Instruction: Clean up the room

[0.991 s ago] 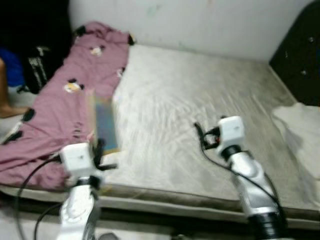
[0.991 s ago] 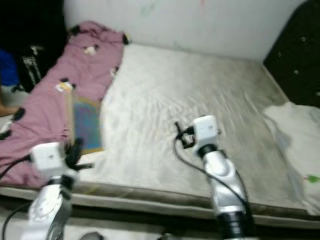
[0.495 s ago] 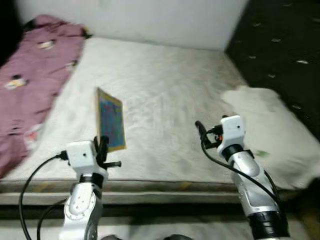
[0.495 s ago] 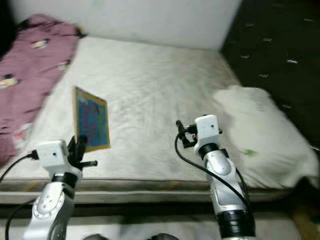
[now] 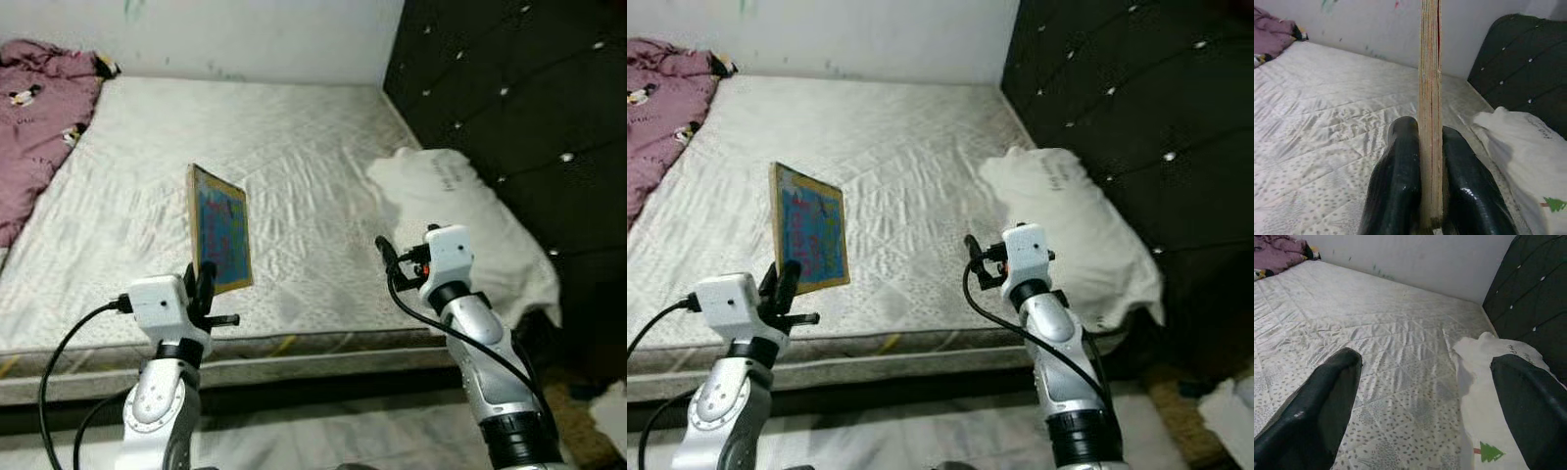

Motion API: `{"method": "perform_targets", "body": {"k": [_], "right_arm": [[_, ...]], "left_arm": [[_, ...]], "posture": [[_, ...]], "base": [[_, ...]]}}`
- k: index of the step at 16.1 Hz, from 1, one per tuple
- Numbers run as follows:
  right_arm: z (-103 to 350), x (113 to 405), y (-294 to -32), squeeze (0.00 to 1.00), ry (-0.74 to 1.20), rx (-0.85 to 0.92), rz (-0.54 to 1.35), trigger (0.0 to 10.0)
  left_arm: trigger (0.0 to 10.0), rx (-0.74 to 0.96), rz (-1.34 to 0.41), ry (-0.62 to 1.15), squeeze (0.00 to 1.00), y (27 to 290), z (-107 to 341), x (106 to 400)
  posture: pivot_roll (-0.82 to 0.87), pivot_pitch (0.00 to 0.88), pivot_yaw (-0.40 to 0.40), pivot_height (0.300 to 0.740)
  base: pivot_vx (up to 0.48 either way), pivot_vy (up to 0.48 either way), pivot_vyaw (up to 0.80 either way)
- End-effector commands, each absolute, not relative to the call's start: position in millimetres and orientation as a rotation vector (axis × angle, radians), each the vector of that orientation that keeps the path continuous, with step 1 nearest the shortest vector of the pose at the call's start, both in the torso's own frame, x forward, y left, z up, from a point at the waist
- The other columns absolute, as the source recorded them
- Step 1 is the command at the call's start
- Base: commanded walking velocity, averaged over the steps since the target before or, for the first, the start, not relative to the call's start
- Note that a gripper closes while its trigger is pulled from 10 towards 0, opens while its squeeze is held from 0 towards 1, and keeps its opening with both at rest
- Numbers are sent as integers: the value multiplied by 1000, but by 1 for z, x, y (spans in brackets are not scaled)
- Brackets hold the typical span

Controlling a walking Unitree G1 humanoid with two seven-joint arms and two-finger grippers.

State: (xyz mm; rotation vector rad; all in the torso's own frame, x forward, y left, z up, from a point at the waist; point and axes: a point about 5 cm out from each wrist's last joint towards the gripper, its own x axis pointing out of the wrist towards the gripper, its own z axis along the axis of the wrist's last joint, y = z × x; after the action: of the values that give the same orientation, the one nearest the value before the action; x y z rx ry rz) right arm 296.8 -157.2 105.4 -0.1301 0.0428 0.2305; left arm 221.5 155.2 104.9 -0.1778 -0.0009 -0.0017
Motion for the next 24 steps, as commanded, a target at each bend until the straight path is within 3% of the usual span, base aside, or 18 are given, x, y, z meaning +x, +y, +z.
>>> {"method": "perform_targets", "body": {"k": [1,16,21,24], "right_arm": [[110,299,-156,0,26,-127,229,10000],[108,301,-157,0,25,-138,225,10000],[108,302,-157,0,28,-141,223,10000],[107,303,-158,0,34,-136,215,10000]], "left_arm": [[10000,-173,5,-63,0,158,116,223],[10000,-168,-4,-63,0,158,116,223],[10000,-162,26,-45,0,160,113,225],[10000,-158,26,-46,0,160,114,226]], "posture": [[38,16,-89,740],[43,7,-90,740],[43,7,-91,740],[43,10,-92,740]], "base": [[300,0,0],[371,0,0],[0,0,0],[0,0,-673]]}}
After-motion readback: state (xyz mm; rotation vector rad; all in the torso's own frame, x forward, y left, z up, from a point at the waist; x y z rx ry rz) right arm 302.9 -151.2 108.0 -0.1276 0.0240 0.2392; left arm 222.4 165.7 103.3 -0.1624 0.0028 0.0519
